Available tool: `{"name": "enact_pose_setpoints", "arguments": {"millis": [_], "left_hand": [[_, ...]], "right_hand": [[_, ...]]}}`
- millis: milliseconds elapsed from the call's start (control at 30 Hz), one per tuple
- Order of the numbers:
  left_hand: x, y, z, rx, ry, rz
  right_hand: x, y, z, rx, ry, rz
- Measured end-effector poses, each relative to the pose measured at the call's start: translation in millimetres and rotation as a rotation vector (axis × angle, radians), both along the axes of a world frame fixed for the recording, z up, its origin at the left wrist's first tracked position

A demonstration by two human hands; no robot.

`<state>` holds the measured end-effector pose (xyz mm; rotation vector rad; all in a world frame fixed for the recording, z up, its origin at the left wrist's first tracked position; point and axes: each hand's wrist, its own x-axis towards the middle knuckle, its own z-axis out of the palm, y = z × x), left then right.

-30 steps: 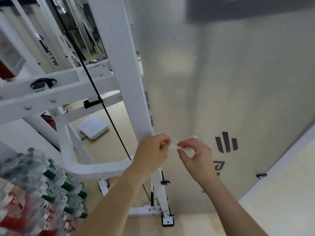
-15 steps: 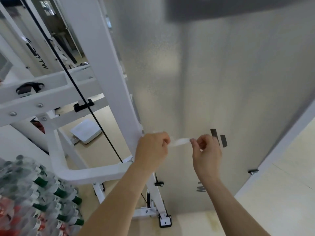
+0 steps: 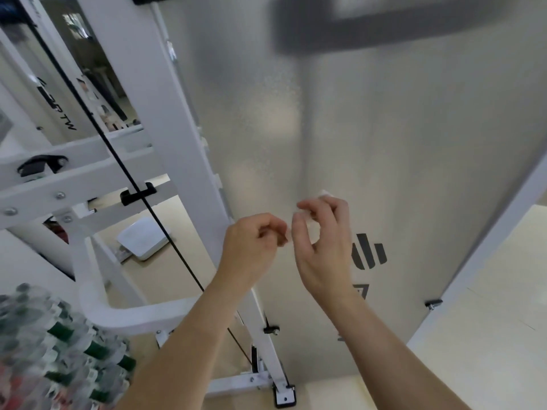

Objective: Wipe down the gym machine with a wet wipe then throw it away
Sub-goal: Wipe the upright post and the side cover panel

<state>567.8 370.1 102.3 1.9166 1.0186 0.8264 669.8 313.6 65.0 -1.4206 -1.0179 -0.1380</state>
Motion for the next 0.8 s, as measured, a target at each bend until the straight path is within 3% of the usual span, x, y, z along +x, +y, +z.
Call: {"name": "enact_pose_setpoints", "arguments": {"millis": [100, 233, 267, 334, 434, 500, 567, 700, 801], "left_hand": [[-6, 2, 1, -0.164, -0.072, -0.107], [-25, 1, 4, -0.225, -0.194, -0.138], [-30, 1, 4, -0.204, -0.204, -0.118], [-38, -1, 1, -0.143, -0.186, -0.066], [-41, -4, -6, -0.025, -0.105, 0.002], [-40, -7, -7, 0.057, -0.065, 0.02], [-36, -7, -5, 0.198, -0.024, 0.033], [-22, 0, 0, 0.538, 0.068, 0.049], [-16, 5, -3, 0.561, 0.165, -0.099]], "right_hand": [[-16, -2, 9, -0.043, 0.023, 0.213], [-8, -13, 24, -0.124, 0.434, 0.518], [-6, -15, 24, -0.147, 0.461, 0.565], [-5, -13, 23, -0.165, 0.286, 0.45], [2, 2, 15, -0.048, -0.245, 0.019], [8, 9, 7, 0.034, -0.463, -0.18], [12, 9, 2, 0.048, -0.443, -0.244], [-4, 8, -3, 0.032, -0.251, -0.154], [-18, 9, -11, -0.019, -0.308, -0.099]]}}
